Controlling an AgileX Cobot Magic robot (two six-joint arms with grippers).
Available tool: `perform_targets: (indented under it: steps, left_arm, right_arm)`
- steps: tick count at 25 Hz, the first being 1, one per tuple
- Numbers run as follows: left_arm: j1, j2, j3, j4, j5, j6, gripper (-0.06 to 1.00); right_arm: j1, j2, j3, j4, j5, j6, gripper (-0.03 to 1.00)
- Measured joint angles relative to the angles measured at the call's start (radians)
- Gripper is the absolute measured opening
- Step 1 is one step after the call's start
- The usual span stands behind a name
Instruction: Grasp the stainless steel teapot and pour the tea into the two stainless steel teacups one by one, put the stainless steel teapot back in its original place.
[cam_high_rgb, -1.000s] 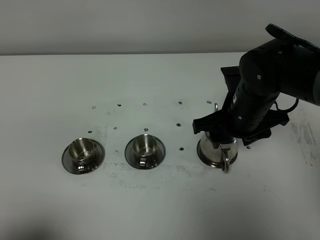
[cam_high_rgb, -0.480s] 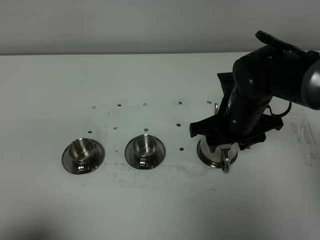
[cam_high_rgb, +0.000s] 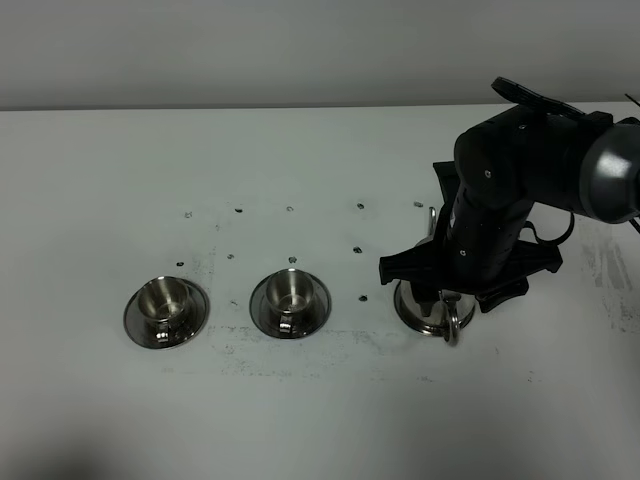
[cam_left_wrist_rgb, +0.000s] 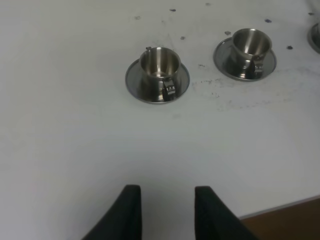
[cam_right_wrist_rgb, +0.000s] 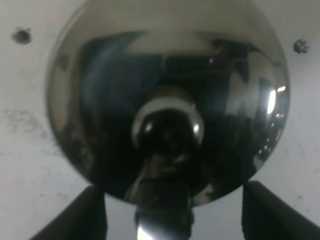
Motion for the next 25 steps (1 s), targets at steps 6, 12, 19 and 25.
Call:
perform_targets:
  steps: [6,12,19,25]
  left_arm:
    - [0.0,0.0,0.0,0.005,0.0,0.001,0.27]
    - [0.0,0.0,0.0,0.007,0.0,0.001,0.27]
    - [0.0,0.0,0.0,0.007,0.0,0.0,0.27]
    - [0.0,0.0,0.0,0.007,0.0,0.001,0.27]
  right_arm:
    - [0.0,0.014,0.0,-0.011,-0.015,0.011,0.51]
    - [0.0,0.02,0.0,-0.024,-0.034,0.022,0.47]
    - [0.0,0.02,0.0,-0.029,-0.049,0.022,0.33]
    - [0.0,0.02,0.0,-0.033,-0.056,-0.01,0.19]
